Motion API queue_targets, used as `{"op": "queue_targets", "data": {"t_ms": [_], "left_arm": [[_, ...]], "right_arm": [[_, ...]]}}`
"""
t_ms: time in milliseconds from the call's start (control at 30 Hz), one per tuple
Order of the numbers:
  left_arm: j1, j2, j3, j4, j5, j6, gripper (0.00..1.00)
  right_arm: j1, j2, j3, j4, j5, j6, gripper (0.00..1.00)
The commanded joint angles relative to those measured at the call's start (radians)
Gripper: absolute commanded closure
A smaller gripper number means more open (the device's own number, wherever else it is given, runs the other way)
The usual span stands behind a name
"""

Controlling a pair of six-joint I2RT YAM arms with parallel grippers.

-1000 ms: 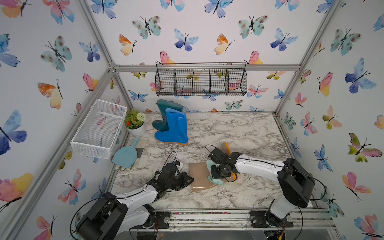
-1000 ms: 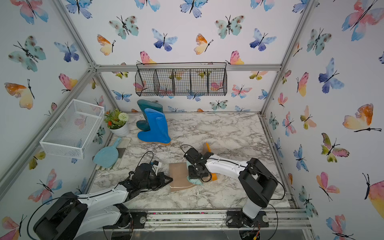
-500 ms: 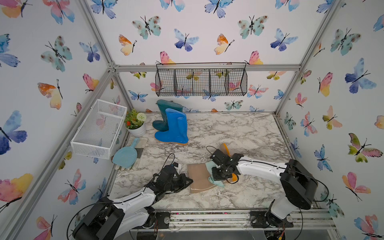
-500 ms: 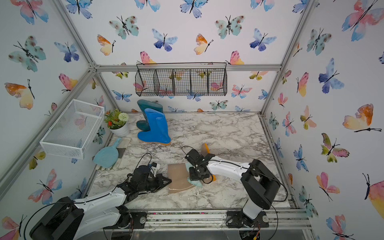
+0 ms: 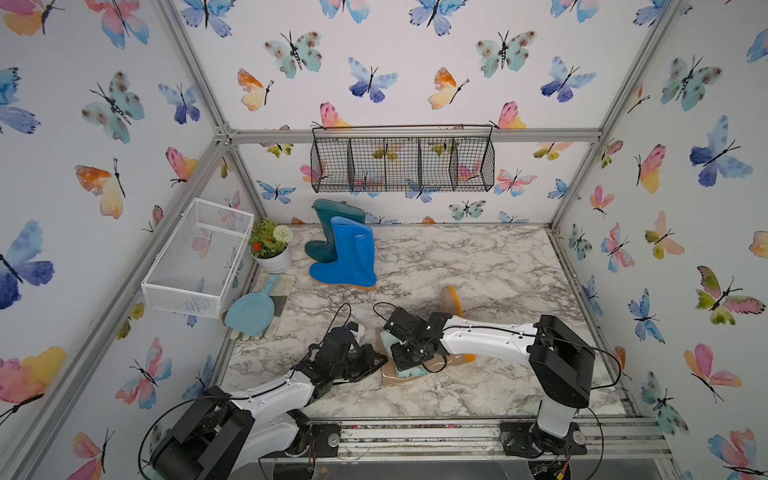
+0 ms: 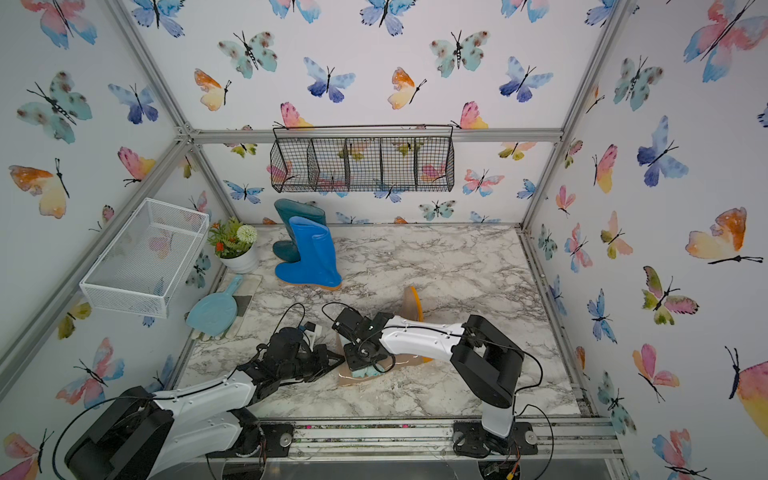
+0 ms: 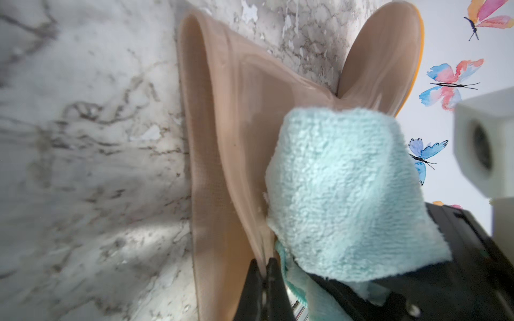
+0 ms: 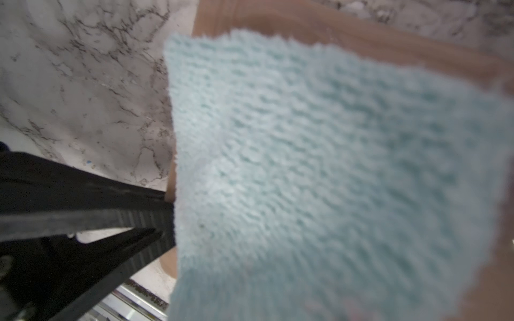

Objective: Wipe the rubber boots with a cloth
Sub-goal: Wipe the dirt off the rubber boot.

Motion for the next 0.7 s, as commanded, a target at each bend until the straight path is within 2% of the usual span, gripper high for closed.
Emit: {"op": "queue_targets", "data": {"t_ms": [0, 67, 133, 200, 300, 433, 500, 600, 667], "left_arm": [[0.004, -0.011, 0.010, 0.009, -0.007, 0.010, 1.00], [0.005, -0.016, 0.001, 0.017, -0.005, 0.005, 1.00], [0.004, -0.011, 0.003, 0.024, -0.004, 0.007, 1.00], [0.001, 0.001, 0.008, 0.026, -0.002, 0.011, 1.00], [0.000, 0.024, 0.011, 0.039, -0.003, 0.010, 1.00], [-0.005, 0.050, 0.021, 0.035, 0.002, 0.016, 1.00], [-0.011, 0.049, 0.017, 0.028, 0.004, 0.017, 1.00], [-0.014, 0.025, 0.001, 0.015, -0.005, 0.008, 1.00], [-0.014, 0.021, -0.007, 0.020, -0.005, 0.004, 1.00]], "right_arm": [[-0.123, -0.122, -0.121, -0.091, 0.051, 0.012, 0.99], [-0.182, -0.216, -0.210, -0.076, 0.075, 0.020, 0.99], [-0.188, -0.262, -0.246, -0.044, 0.097, 0.007, 0.99], [-0.187, -0.238, -0.233, -0.016, 0.051, 0.001, 0.99], [-0.153, -0.110, -0.131, 0.029, -0.041, -0.007, 0.99], [-0.058, 0.036, 0.069, 0.055, -0.060, -0.039, 0.99], [-0.046, 0.086, 0.131, 0.021, -0.058, -0.061, 0.99], [-0.086, 0.070, 0.089, -0.039, -0.005, -0.056, 0.99], [-0.170, -0.005, -0.011, -0.057, 0.003, -0.040, 0.99]]}}
